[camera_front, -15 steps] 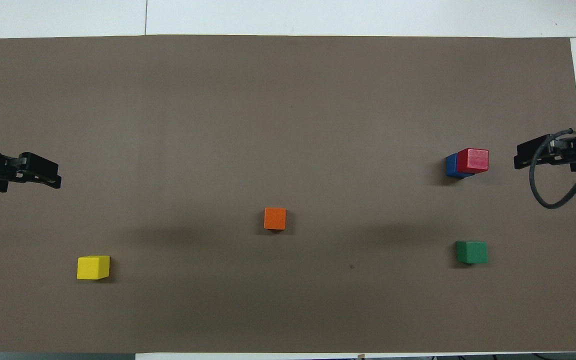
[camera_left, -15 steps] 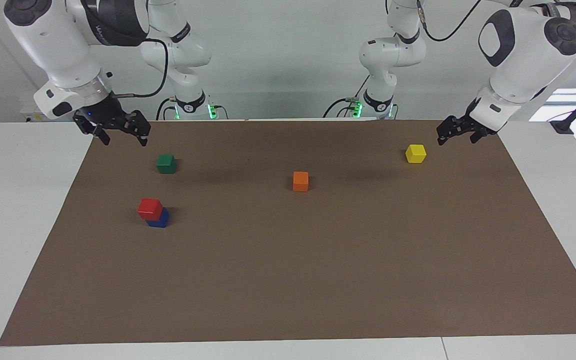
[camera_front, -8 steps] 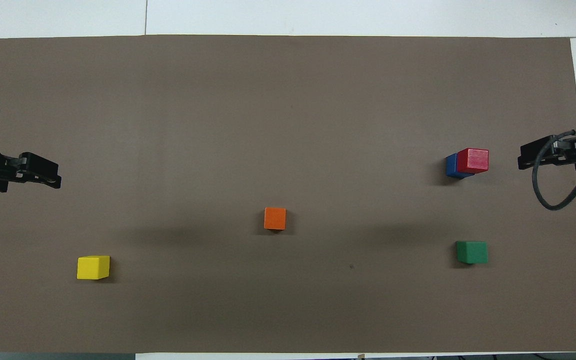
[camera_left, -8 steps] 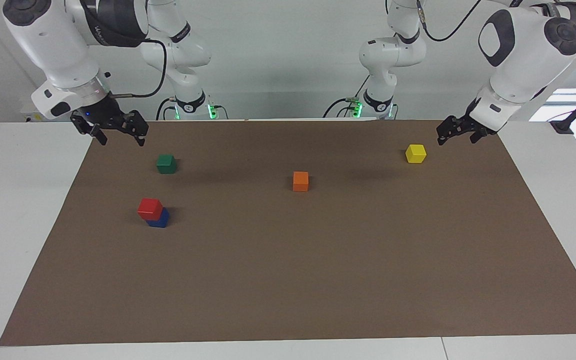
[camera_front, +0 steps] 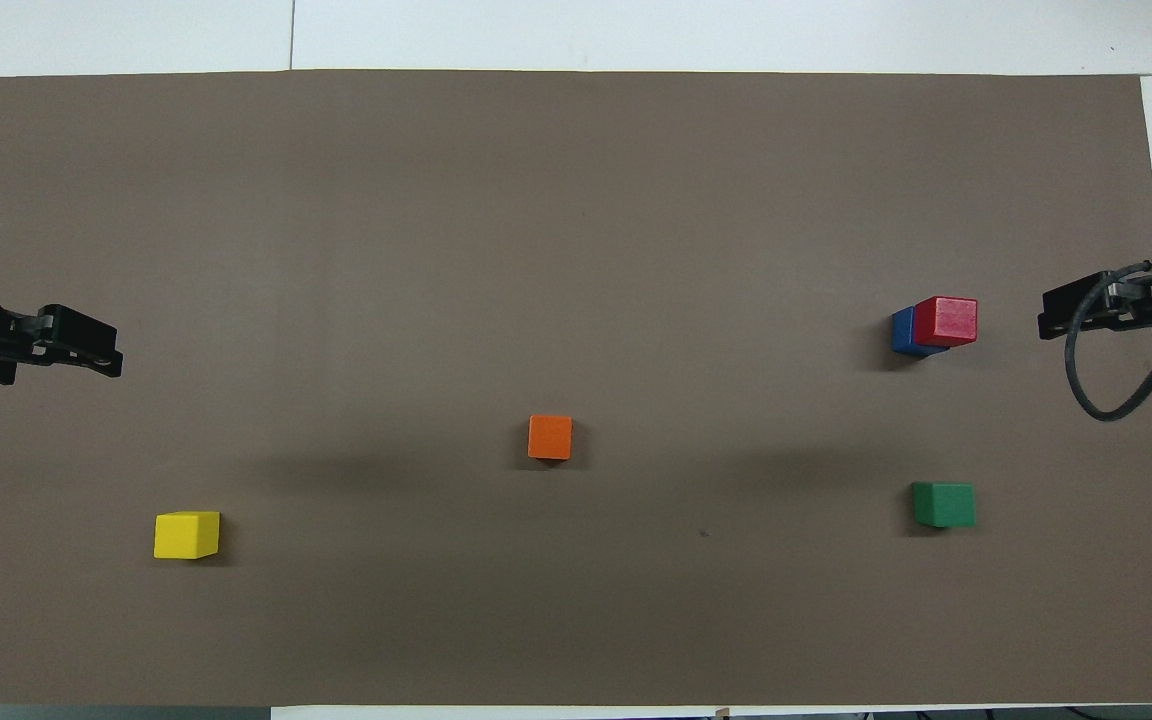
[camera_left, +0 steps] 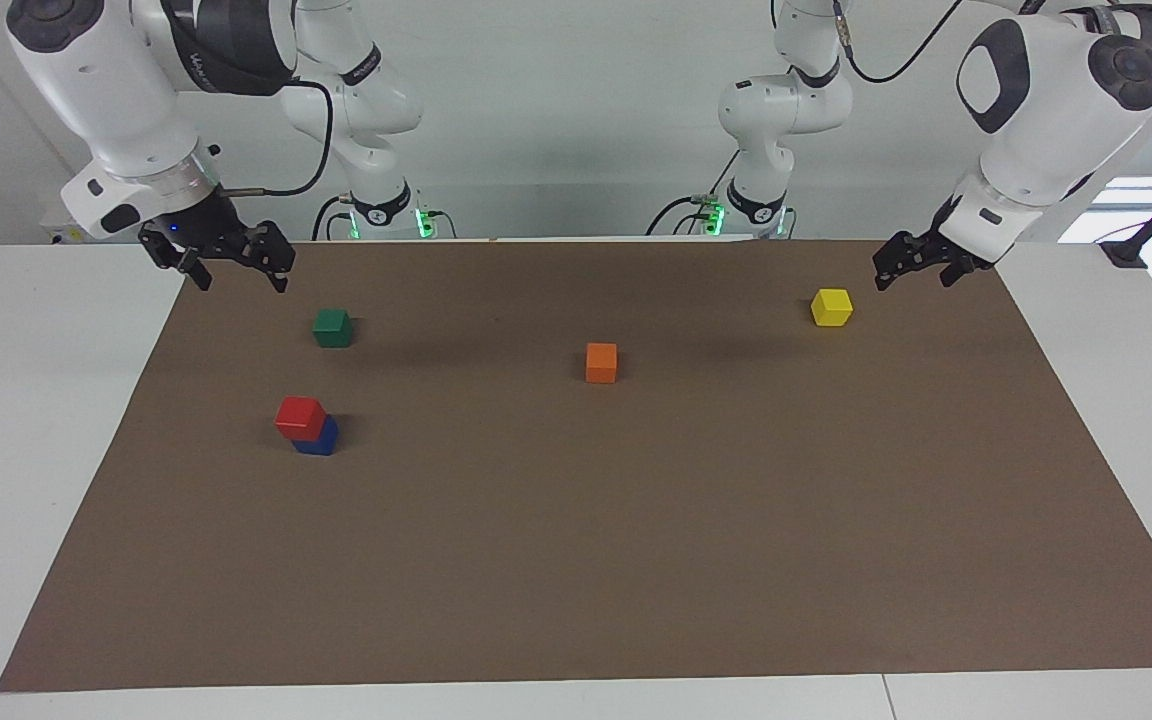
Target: Transfer red block to right arm and stack on blue block
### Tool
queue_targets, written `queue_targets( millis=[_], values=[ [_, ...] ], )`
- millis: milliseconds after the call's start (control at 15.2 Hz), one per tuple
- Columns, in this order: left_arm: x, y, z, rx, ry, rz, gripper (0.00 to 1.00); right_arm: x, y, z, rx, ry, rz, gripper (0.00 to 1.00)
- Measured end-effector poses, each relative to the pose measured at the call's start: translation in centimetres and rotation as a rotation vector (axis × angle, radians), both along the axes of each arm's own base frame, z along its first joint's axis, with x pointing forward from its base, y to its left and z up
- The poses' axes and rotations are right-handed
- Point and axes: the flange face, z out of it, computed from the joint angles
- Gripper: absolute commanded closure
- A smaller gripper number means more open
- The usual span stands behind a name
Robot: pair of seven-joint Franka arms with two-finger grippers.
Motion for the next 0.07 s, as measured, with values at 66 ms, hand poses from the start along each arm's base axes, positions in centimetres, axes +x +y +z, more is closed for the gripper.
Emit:
queue_targets(
  millis=[66],
  values=[
    [0.00,0.00,0.00,0.000,0.000,0.000,0.00,0.00,0.00,0.00,0.000,0.000,0.000,0.00]
  ],
)
